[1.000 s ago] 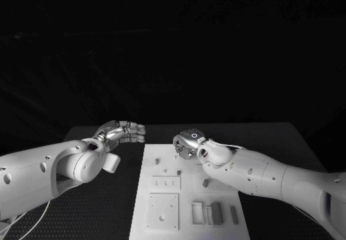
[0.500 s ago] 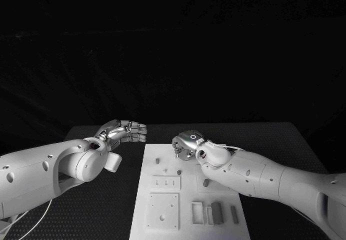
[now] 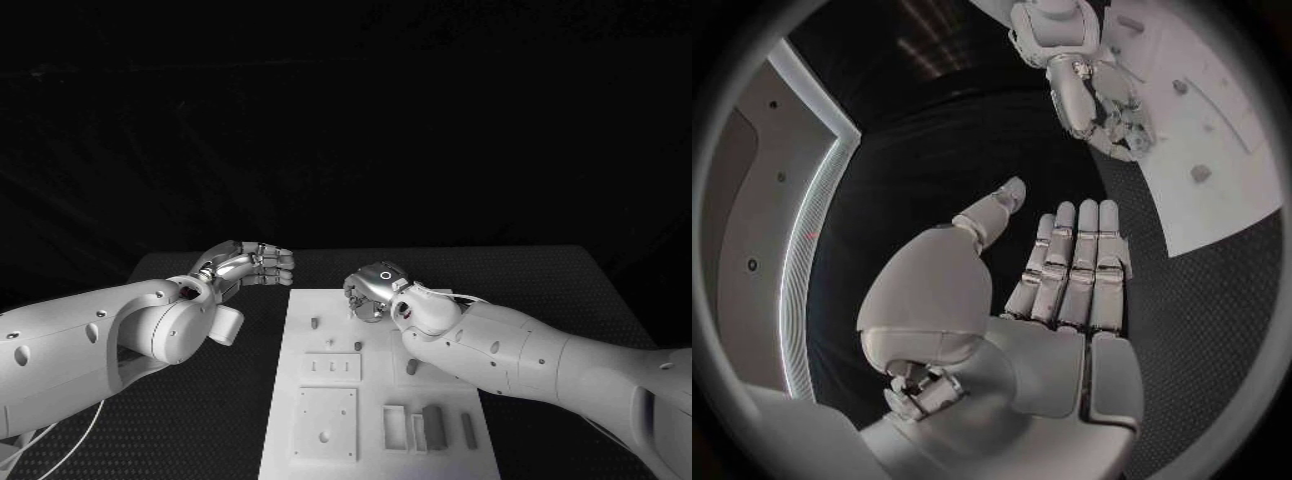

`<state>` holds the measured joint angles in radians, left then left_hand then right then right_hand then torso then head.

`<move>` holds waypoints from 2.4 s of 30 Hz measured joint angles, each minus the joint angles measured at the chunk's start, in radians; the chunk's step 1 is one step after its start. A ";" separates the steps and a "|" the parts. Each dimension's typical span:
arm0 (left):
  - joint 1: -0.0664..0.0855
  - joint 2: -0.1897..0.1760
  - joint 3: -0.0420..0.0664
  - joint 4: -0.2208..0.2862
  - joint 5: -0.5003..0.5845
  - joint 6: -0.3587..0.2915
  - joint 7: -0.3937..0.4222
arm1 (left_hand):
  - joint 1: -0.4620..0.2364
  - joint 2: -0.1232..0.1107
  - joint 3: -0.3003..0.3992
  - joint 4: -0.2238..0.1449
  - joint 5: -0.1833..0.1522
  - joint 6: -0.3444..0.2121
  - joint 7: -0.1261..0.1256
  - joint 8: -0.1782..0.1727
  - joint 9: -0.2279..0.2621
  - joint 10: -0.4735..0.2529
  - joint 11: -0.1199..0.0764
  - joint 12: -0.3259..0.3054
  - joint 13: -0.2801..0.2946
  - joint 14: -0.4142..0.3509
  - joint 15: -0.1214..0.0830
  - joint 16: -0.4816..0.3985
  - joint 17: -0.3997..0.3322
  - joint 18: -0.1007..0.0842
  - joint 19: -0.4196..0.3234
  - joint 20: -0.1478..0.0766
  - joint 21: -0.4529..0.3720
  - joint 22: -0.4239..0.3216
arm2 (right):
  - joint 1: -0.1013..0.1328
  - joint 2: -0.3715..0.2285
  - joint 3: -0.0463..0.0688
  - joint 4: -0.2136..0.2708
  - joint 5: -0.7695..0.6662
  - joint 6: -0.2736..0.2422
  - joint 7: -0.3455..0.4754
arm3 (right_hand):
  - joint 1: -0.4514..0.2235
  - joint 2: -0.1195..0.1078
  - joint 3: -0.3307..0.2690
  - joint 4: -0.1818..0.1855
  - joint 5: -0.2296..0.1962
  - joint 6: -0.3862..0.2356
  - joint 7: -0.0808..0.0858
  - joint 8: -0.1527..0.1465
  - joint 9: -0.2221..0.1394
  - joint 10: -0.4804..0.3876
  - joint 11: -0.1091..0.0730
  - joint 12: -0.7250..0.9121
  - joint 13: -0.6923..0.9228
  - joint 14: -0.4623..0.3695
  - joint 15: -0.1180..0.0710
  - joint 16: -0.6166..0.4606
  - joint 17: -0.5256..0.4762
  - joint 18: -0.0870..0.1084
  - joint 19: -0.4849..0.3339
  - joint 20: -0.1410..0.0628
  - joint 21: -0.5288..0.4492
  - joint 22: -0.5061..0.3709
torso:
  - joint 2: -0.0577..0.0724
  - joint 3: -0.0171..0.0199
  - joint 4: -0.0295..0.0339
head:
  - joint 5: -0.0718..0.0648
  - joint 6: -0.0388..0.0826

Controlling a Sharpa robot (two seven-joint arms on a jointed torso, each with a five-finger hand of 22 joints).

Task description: Assemble the parts on the task board

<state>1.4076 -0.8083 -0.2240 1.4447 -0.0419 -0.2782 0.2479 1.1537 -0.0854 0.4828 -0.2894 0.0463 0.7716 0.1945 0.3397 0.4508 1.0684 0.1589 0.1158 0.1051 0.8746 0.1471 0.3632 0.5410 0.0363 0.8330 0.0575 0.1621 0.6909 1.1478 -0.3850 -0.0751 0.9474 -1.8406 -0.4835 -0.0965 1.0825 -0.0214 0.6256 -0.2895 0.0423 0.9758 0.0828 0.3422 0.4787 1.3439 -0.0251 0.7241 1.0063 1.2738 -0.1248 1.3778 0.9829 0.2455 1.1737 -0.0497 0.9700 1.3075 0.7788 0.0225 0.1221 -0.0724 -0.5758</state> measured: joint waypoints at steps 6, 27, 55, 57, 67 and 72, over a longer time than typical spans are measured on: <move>0.000 0.000 0.000 -0.001 0.000 0.001 0.000 | -0.004 0.004 0.000 0.000 0.000 0.000 0.000 0.000 0.000 0.000 0.000 0.000 0.000 0.000 0.000 0.000 0.000 0.000 0.000 0.000 0.000 0.000 | 0.000 0.000 0.000 -0.001 0.000 -0.004 -0.001 | 0.000 0.000 0.000 0.000 0.000 0.000 0.000 -0.004 0.000 0.000 0.000 0.000 0.001 0.000 0.000 0.000 -0.001 0.000 0.000 0.000 0.000 0.000 | 0.001 -0.0001 0.0000 | -0.001 0.000; 0.000 0.004 -0.002 -0.007 0.000 0.002 -0.001 | -0.004 0.004 0.000 0.000 0.000 0.000 0.000 0.000 -0.001 0.000 0.000 0.000 -0.001 0.000 0.000 0.000 0.001 -0.001 0.000 0.000 0.000 -0.001 | 0.000 0.006 0.000 -0.018 0.004 -0.016 -0.011 | 0.002 -0.003 0.000 0.000 0.004 0.002 -0.002 -0.002 0.000 0.000 0.000 -0.004 0.001 0.000 0.000 0.000 -0.002 0.000 0.000 0.001 0.000 0.000 | 0.001 -0.0001 -0.0009 | 0.003 -0.004; 0.000 0.003 -0.002 -0.008 0.000 0.003 -0.001 | -0.004 0.004 0.000 0.000 0.000 0.000 0.000 0.000 -0.002 0.000 0.000 -0.004 -0.001 0.000 0.000 -0.004 0.001 -0.006 0.000 0.000 -0.003 -0.001 | -0.001 -0.013 -0.001 -0.006 0.068 -0.022 -0.019 | -0.006 -0.092 0.000 0.000 0.004 -0.145 0.052 -0.095 -0.029 0.000 0.036 -0.039 0.020 -0.007 0.028 0.000 -0.018 -0.004 -0.007 0.000 0.000 0.000 | 0.001 -0.0009 -0.0009 | 0.003 -0.007; 0.000 0.002 -0.002 -0.008 0.000 0.003 -0.001 | -0.004 0.004 0.000 0.000 0.000 0.000 0.000 0.000 -0.002 0.000 0.000 -0.004 -0.002 0.000 0.000 -0.004 0.001 -0.006 0.000 0.000 -0.003 -0.001 | 0.001 -0.031 -0.001 0.024 0.074 -0.026 -0.020 | -0.006 -0.092 0.000 0.000 0.004 -0.147 0.053 -0.095 -0.029 0.000 0.036 -0.039 0.020 -0.007 0.028 0.000 -0.019 -0.004 -0.007 0.000 0.000 0.000 | 0.001 -0.0007 -0.0015 | 0.003 -0.006; 0.000 -0.011 -0.002 -0.007 0.000 0.003 0.000 | -0.004 0.004 0.000 0.000 0.000 0.000 0.000 0.000 -0.002 0.000 0.000 -0.008 -0.002 0.000 0.000 -0.004 0.002 -0.006 0.000 0.000 -0.003 -0.002 | 0.023 -0.175 0.052 0.199 0.123 -0.031 -0.019 | -0.018 -0.117 0.000 0.006 0.004 -0.147 0.053 -0.095 -0.027 0.000 0.036 -0.039 0.028 -0.007 0.028 0.000 -0.020 -0.005 -0.003 -0.004 0.000 0.000 | 0.000 0.0010 -0.0073 | -0.001 0.012; 0.000 -0.011 -0.002 -0.011 0.000 0.002 0.001 | -0.004 0.004 0.000 0.000 0.000 0.002 -0.002 0.000 -0.002 0.000 0.000 -0.008 -0.002 0.000 0.000 -0.004 0.003 -0.006 0.000 0.000 -0.003 -0.002 | 0.028 -0.260 0.077 0.239 0.167 -0.015 -0.015 | -0.027 -0.145 -0.001 0.015 0.004 -0.147 0.053 -0.095 -0.026 0.000 0.036 -0.039 0.035 -0.007 0.028 0.000 -0.020 -0.005 -0.003 -0.004 0.000 0.000 | 0.000 0.0034 -0.0149 | 0.001 0.021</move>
<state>1.4077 -0.8193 -0.2257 1.4339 -0.0416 -0.2757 0.2491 1.1499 -0.0815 0.4828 -0.2894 0.0463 0.7737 0.1925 0.3398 0.4483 1.0684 0.1590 0.1078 0.1028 0.8749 0.1468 0.3592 0.5437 0.0302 0.8329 0.0574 0.1589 0.6893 1.1756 -0.6448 0.0024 1.1863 -1.6734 -0.4983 -0.1118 1.0558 -0.1661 0.6247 -0.2750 0.0466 0.8291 0.1362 0.2475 0.4527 1.3441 0.0110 0.6853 1.0408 1.2666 -0.0967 1.3777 0.9629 0.2405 1.1707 -0.0536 0.9700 1.3075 0.7783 0.0259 0.1073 -0.0718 -0.5551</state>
